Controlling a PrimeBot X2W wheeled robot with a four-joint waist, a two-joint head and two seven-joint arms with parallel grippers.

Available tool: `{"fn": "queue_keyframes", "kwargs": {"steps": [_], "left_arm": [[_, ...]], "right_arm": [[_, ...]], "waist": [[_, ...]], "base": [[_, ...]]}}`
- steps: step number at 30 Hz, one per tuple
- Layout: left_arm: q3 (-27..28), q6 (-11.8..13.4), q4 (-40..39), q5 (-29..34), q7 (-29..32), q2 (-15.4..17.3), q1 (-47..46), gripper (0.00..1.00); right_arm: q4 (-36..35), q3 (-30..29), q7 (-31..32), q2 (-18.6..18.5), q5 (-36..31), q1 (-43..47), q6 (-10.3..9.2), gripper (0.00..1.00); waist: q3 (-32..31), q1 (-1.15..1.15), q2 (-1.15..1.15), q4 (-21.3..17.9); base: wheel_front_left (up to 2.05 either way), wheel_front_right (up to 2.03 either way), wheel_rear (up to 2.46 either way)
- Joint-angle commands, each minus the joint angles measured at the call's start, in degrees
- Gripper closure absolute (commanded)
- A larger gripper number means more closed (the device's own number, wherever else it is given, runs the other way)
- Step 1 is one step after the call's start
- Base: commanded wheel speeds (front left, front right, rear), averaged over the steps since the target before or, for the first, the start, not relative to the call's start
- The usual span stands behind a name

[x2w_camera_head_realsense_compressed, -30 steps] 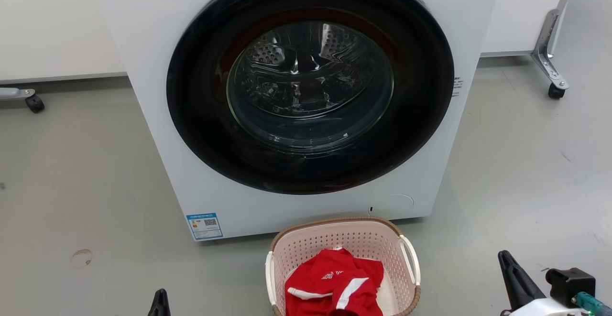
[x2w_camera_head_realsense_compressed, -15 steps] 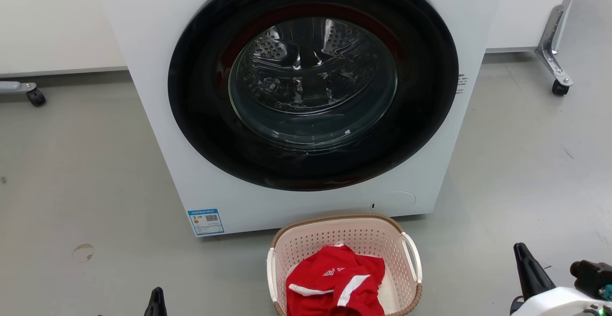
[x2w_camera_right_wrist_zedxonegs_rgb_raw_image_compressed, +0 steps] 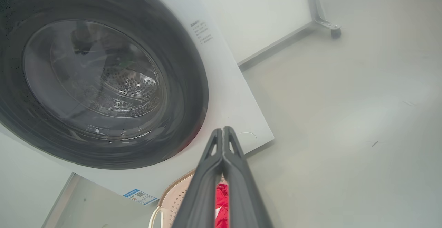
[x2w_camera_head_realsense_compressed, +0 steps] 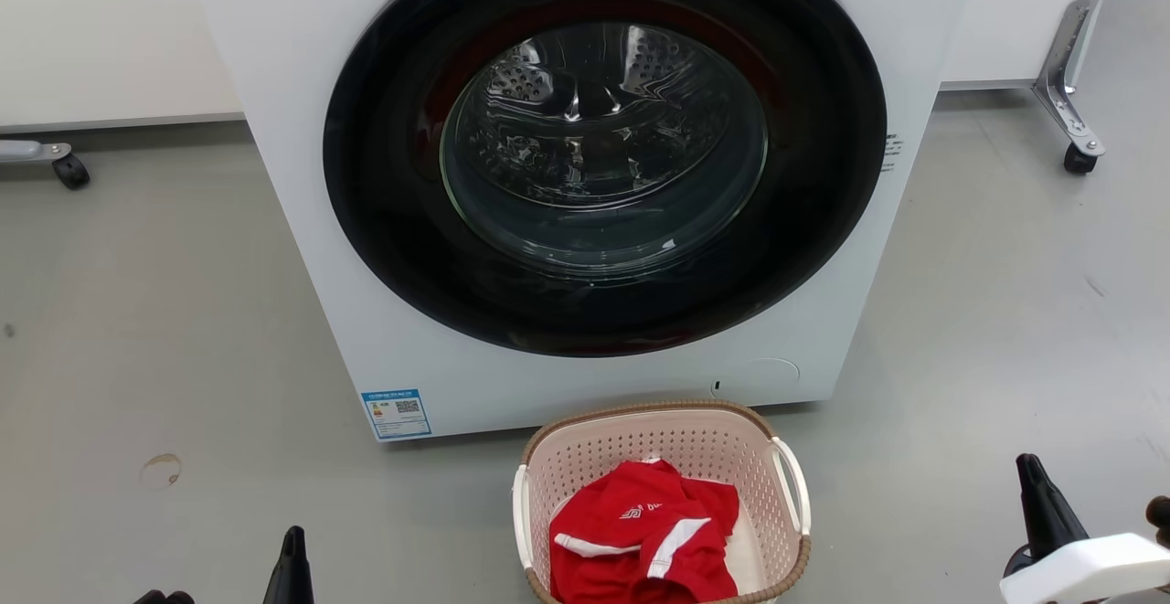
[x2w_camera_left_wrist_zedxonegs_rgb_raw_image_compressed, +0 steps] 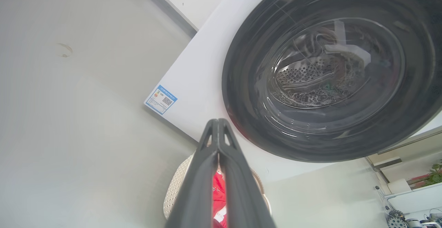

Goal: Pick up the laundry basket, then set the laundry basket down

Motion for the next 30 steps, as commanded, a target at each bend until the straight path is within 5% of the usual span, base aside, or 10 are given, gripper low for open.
{"fn": "queue_keyframes", "kwargs": {"steps": [1, 30], "left_arm": [[1.33, -0.65, -1.67, -1.88, 0.29, 0.29, -3.13, 1.00], [4.35, -3.37, -2.88, -20.71, 5.72, 0.31, -5.99, 1.00]], "right_arm": [[-1.76, -0.31, 0.64, -1.67, 2.19, -3.76, 0.13, 1.00], [-3.76, -4.40, 6.10, -2.30, 24.09, -5.47, 0.19, 1.00]], "waist": [[0.08, -0.01, -0.01, 0.04], [1.56, -0.01, -0.01, 0.75]], "base": [[0.00, 0.00, 0.00], [0.00, 0.00, 0.00]]}}
